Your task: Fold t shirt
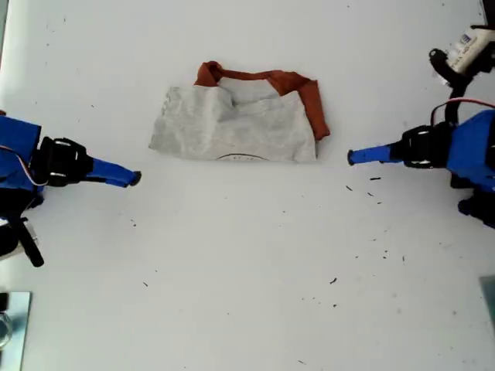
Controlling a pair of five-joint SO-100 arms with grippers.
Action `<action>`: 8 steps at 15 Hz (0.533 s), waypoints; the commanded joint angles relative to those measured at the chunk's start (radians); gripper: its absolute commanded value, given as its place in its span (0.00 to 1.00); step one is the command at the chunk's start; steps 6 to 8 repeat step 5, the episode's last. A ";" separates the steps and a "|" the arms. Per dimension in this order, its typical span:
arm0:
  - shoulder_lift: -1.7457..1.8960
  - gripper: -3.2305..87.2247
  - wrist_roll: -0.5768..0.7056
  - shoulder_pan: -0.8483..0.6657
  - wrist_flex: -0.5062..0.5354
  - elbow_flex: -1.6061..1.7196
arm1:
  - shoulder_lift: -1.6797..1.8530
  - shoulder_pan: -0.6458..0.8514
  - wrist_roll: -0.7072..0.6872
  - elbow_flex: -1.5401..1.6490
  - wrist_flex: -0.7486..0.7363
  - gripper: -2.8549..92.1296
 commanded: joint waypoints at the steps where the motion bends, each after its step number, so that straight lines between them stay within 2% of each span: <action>1: 0.008 0.15 0.008 0.017 0.002 0.006 | 0.018 0.003 -0.147 0.058 0.002 0.38; 2: 0.008 0.15 0.008 0.017 0.002 0.006 | 0.018 0.005 -0.311 0.058 0.005 0.38; 8: 0.008 0.15 0.008 0.017 0.002 0.006 | 0.018 0.005 -0.314 0.057 0.006 0.37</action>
